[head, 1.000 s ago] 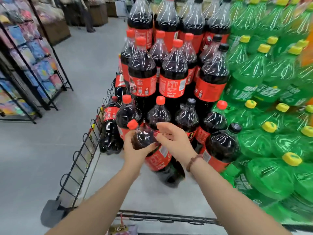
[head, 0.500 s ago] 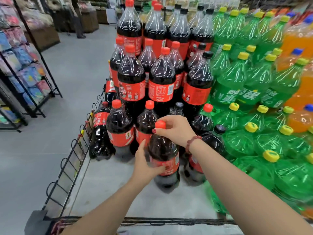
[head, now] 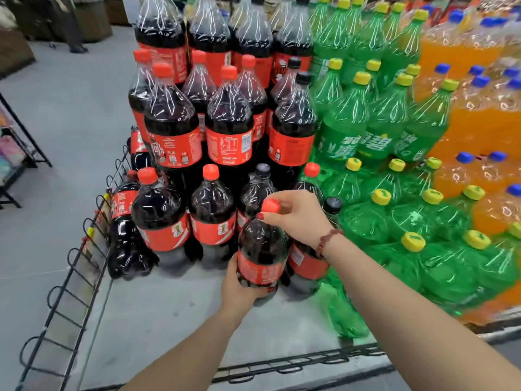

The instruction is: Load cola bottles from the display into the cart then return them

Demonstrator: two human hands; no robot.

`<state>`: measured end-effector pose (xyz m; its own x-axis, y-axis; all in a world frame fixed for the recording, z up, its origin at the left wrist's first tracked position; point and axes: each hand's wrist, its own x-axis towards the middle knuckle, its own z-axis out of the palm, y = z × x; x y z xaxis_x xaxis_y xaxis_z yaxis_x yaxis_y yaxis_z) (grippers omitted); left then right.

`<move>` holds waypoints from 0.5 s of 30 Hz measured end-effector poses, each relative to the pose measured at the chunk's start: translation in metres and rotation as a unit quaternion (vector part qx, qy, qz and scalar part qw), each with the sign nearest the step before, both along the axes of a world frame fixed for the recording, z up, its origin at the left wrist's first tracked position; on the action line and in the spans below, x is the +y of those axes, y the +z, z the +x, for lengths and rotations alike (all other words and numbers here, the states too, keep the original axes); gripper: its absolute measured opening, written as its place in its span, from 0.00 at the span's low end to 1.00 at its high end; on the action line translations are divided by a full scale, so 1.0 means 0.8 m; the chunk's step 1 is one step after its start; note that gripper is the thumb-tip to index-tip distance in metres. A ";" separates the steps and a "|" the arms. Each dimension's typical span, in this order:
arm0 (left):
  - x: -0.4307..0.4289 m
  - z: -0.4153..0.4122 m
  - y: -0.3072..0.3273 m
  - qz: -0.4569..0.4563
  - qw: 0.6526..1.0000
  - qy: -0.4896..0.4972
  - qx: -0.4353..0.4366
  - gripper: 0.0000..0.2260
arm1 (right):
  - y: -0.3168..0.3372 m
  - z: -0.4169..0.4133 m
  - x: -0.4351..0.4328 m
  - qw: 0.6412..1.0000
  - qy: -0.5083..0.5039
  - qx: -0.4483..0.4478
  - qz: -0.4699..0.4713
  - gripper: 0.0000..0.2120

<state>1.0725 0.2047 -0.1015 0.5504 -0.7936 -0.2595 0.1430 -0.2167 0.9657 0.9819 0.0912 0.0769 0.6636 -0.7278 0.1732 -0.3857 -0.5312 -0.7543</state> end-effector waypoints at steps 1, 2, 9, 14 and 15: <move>-0.003 0.001 0.000 -0.002 1.000 -0.002 -0.001 0.51 | 0.000 0.000 -0.001 1.000 -0.007 -0.007 0.006 0.06; -0.005 0.002 0.001 -0.002 1.000 -0.007 0.003 0.50 | 0.001 0.000 -0.002 1.000 -0.014 -0.011 0.013 0.05; -0.007 0.008 -0.001 0.009 1.000 -0.018 0.020 0.48 | -0.001 -0.002 0.009 0.994 -0.041 -0.060 0.080 0.09; -0.005 0.010 0.002 0.017 0.999 -0.021 0.037 0.47 | -0.013 -0.002 0.012 0.984 -0.067 -0.116 0.115 0.13; -0.004 0.010 0.002 0.020 0.999 -0.021 0.031 0.47 | -0.016 -0.001 0.014 0.982 -0.072 -0.126 0.119 0.13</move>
